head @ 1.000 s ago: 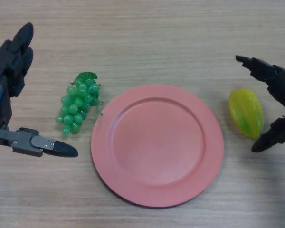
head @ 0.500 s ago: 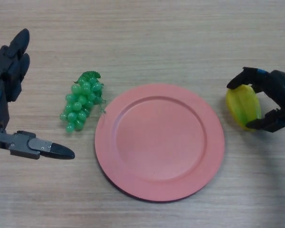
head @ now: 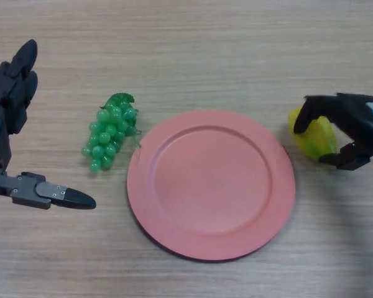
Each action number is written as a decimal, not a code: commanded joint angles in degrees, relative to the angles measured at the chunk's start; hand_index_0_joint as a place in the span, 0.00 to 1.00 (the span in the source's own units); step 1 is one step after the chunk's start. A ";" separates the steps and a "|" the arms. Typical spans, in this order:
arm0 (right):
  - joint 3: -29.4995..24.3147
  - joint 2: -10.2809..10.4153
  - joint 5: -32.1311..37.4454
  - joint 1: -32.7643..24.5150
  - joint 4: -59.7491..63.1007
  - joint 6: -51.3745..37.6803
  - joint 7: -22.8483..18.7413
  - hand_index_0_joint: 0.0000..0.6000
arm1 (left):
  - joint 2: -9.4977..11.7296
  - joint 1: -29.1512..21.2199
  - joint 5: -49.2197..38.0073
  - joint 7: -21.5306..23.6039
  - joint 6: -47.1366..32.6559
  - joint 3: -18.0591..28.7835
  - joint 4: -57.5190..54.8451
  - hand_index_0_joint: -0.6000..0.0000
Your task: Pick up the yellow starfruit and place it on the plate
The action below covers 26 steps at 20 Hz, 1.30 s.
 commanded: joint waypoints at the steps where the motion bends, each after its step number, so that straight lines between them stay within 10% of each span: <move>1: -3.41 -4.74 -3.55 -4.91 -1.95 -1.88 -8.18 1.00 | 3.25 -2.09 -1.00 1.69 -8.42 4.85 -2.57 1.00; 11: -9.27 -7.75 -11.05 2.41 -22.92 -0.57 -2.91 1.00 | 3.17 -2.50 -1.42 1.37 -7.42 3.99 -3.16 1.00; 19: -5.68 0.09 -12.73 5.92 -37.94 -2.03 2.32 1.00 | 2.75 -4.03 -2.18 1.87 -6.18 2.34 -3.99 1.00; 22: -4.27 8.28 -0.09 8.34 -41.38 1.35 11.75 1.00 | 2.86 -4.32 -2.80 1.49 -5.78 1.90 -4.05 1.00; 26: -0.24 12.69 8.75 9.01 -41.19 6.69 14.99 1.00 | 2.71 -4.72 -3.99 1.84 -6.02 2.02 -4.56 1.00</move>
